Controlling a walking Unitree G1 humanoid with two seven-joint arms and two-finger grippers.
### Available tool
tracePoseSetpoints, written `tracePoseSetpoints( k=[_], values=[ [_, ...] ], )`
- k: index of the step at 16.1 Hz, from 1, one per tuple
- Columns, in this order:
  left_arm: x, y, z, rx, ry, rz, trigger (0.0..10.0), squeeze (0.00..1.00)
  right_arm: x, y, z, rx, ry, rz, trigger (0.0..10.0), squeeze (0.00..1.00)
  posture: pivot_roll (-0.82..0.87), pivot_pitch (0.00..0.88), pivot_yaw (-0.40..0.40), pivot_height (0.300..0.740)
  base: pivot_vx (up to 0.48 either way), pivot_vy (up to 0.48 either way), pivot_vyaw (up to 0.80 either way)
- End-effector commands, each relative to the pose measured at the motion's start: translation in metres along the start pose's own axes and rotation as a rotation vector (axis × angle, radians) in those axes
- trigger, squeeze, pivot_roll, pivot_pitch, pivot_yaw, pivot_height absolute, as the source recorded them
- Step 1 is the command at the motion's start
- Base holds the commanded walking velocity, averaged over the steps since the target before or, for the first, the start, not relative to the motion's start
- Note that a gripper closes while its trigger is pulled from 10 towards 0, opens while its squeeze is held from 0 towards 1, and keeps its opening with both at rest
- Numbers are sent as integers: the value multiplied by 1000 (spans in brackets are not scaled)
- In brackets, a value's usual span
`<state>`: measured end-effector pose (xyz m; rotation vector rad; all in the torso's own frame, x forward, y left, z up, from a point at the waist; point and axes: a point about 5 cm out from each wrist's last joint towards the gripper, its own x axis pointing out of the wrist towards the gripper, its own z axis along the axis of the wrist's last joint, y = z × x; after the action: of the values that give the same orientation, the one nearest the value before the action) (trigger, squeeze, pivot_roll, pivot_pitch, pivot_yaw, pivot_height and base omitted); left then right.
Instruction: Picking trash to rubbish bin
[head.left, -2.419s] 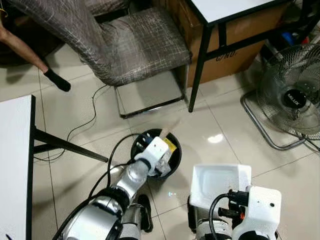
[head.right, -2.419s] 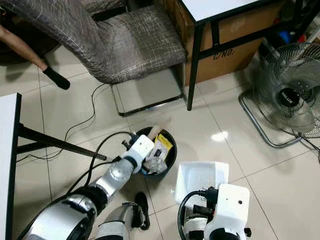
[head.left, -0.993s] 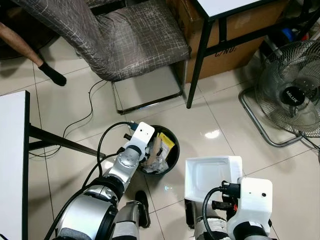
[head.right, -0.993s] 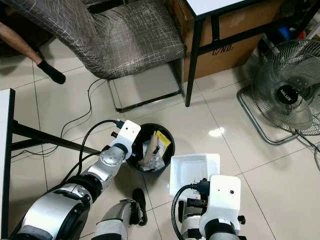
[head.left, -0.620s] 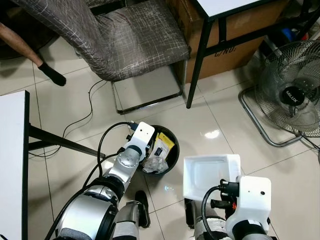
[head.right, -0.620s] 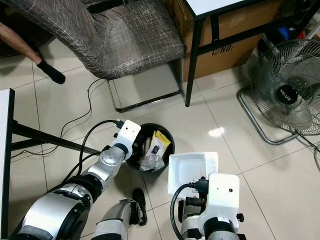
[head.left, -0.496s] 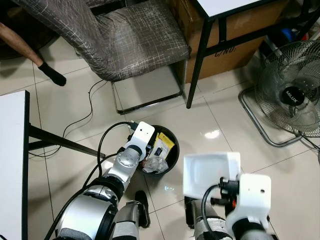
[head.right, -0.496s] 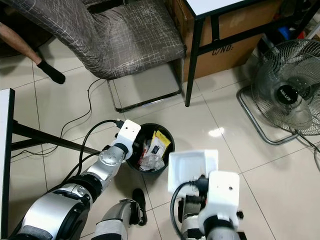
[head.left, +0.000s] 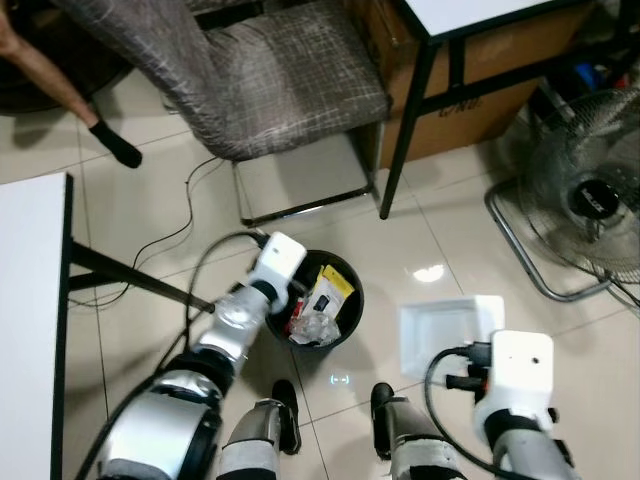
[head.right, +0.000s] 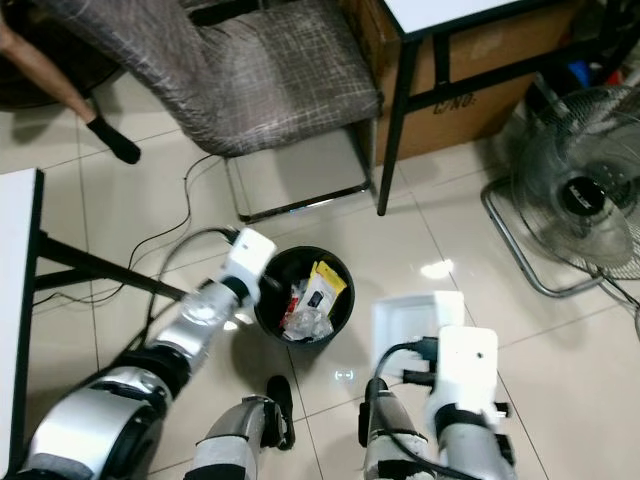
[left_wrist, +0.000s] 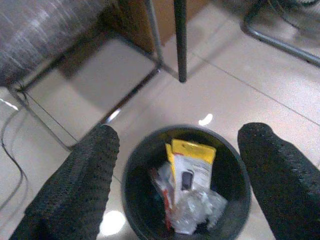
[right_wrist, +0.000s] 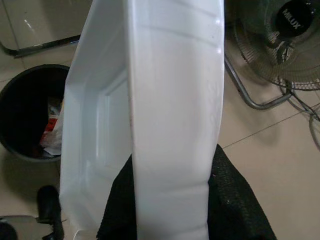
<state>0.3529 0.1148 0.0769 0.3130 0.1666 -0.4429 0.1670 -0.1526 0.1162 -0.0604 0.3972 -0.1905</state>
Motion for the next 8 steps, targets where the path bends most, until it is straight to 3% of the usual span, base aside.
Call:
tracePoseSetpoints(
  k=[1,2,5,8],
  values=[
    [-5,-1,-8,-17,7,-13,10000,1000,0,-2,-6,5,24,3,10000,0,-58,329,78,740,0,0,0],
    [-6,8,-3,-15,-26,-18,10000,1000,5,-7,-8,-9,25,-8,10000,0,-34,328,82,740,0,0,0],
    [-10,16,6,-11,-84,-87,10000,1000,16,-16,-13,-38,25,-33,10000,0,-10,324,89,740,0,0,0],
    [-17,12,16,-2,-166,-201,10000,1000,25,-26,-17,-52,24,-52,10000,0,15,320,94,740,0,0,0]
  ],
)
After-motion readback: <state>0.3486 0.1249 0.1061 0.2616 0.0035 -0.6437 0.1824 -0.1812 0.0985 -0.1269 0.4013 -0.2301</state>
